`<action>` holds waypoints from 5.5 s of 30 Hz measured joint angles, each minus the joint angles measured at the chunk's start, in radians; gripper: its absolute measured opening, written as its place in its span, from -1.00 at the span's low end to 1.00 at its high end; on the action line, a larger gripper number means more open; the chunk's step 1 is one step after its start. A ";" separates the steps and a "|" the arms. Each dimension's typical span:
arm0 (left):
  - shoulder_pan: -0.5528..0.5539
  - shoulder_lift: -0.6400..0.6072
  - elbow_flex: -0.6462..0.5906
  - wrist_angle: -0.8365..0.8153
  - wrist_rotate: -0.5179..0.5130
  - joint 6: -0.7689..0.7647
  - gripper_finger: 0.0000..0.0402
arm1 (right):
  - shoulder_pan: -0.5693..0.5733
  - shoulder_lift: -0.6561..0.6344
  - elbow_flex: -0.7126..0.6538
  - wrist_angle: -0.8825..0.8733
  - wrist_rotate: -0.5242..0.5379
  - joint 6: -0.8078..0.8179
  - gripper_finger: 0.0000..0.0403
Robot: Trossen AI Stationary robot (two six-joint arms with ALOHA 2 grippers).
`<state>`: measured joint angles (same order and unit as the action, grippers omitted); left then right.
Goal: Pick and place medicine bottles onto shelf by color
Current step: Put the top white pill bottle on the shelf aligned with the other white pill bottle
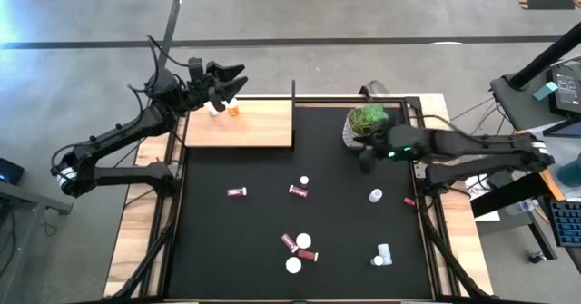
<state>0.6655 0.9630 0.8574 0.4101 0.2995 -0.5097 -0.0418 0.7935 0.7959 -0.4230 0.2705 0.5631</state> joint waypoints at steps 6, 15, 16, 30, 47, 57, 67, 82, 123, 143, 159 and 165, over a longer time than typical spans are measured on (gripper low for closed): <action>0.000 0.000 0.000 -0.001 0.049 -0.006 0.61 | 0.000 0.031 0.013 0.001 -0.062 -0.037 0.07; -0.056 0.017 0.000 -0.001 0.276 -0.057 0.61 | 0.000 0.025 0.015 0.002 -0.069 -0.094 0.07; -0.074 0.019 0.000 -0.001 0.293 -0.055 0.61 | 0.000 0.026 0.014 0.001 -0.069 -0.094 0.07; -0.270 0.130 -0.001 0.227 0.305 -0.087 0.61 | 0.000 0.026 0.013 0.000 -0.070 -0.121 0.07; -0.340 0.319 0.068 0.262 0.294 -0.194 0.61 | 0.000 0.026 0.045 -0.213 -0.274 -0.009 0.07; -0.340 0.302 0.075 0.249 0.294 -0.245 0.61 | 0.000 0.028 0.048 -0.371 -0.521 0.108 0.07; -0.344 0.300 0.074 0.200 0.397 -0.314 0.61 | 0.031 0.050 0.048 -0.398 -0.506 0.469 0.07; -0.363 0.269 0.072 0.200 0.583 -0.397 0.61 | 0.199 0.278 0.048 -0.419 -0.479 0.764 0.07; -0.364 0.240 0.072 0.202 0.548 -0.365 0.61 | 0.217 0.435 0.118 -0.722 -0.322 0.477 0.29; -0.366 0.243 0.072 0.202 0.510 -0.373 0.61 | 0.216 0.439 0.002 -0.589 -0.311 0.487 0.04; -0.366 0.247 0.072 0.202 0.448 -0.376 0.61 | 0.216 0.438 0.002 -0.564 -0.304 0.564 -0.37; -0.366 0.240 0.072 0.201 0.453 -0.462 0.61 | 0.212 0.441 0.071 -0.562 -0.313 0.602 -0.33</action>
<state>0.2993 1.2031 0.9296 0.6108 0.7522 -0.9714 0.1705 1.2341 0.8670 -0.9855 -0.0420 1.1650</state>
